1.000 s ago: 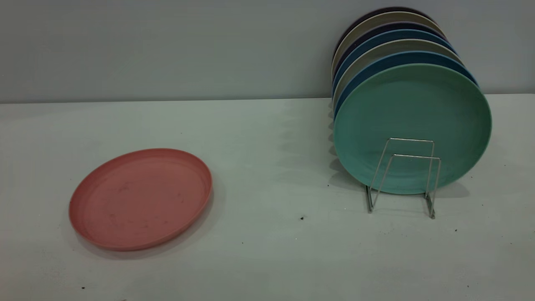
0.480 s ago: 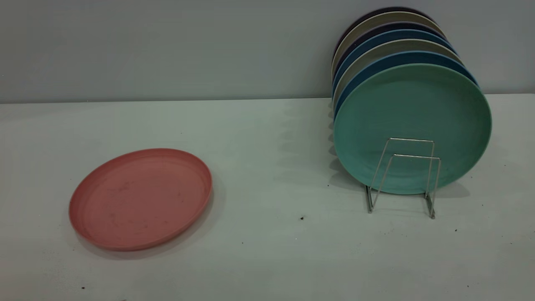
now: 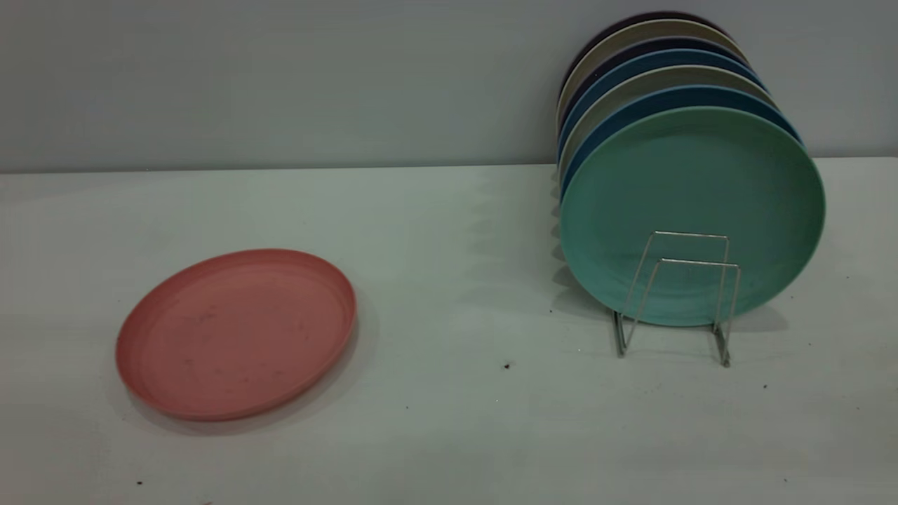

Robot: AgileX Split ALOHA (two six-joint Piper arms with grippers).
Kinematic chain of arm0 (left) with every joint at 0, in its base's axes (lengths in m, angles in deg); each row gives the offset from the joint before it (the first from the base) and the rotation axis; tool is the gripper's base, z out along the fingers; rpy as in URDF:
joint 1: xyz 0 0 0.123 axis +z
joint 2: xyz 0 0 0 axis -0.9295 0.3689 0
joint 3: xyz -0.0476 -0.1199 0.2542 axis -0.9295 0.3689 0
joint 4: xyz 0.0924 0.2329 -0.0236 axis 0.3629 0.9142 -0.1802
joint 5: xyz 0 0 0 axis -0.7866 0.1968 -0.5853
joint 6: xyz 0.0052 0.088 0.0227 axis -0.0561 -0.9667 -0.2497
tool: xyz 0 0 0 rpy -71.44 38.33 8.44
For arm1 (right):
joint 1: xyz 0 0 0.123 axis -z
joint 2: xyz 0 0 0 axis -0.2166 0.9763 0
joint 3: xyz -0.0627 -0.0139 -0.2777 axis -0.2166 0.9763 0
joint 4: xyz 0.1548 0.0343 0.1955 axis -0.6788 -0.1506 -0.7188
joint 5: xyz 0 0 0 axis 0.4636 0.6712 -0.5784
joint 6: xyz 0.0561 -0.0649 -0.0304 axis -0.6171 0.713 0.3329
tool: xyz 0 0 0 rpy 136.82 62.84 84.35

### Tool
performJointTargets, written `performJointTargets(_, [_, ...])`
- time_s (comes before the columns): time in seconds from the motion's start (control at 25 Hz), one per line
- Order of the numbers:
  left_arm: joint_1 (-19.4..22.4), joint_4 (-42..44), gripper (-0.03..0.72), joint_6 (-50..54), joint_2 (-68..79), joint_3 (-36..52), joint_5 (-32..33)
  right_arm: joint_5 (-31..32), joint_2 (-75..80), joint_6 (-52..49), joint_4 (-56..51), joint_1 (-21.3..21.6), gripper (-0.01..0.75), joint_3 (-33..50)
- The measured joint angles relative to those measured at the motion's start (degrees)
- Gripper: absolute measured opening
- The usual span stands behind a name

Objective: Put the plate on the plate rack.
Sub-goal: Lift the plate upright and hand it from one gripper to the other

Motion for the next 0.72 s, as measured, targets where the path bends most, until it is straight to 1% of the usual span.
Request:
performJointTargets(0.12, [0.0,-3.3,0.500,-1.9,11.2,0.0,-5.3,-2.2,5.1,0.3,-1.4,0.0,0.404,0.0])
performJointTargets(0.2, [0.0,-5.7,0.520,-2.7,17.4,-0.1,-8.9,-3.8,8.7,0.9,-2.1,0.0,0.404,0.0])
performJointTargets(0.28, [0.0,-7.9,0.527,-2.9,24.1,-0.7,-12.2,-5.5,12.0,1.7,-2.7,0.0,0.404,0.0])
performJointTargets(0.36, [0.0,-8.8,0.528,-3.2,30.4,-2.7,-13.8,-6.6,15.8,2.7,-3.8,0.0,0.404,0.0])
performJointTargets(0.56, [0.0,-10.7,0.528,-5.5,46.6,-11.4,-17.1,-10.0,24.1,7.3,-9.3,0.0,0.404,0.0])
performJointTargets(0.72, [0.1,-10.8,0.528,-5.9,58.1,-18.7,-18.2,-12.8,30.3,13.1,-14.4,0.0,0.404,0.0])
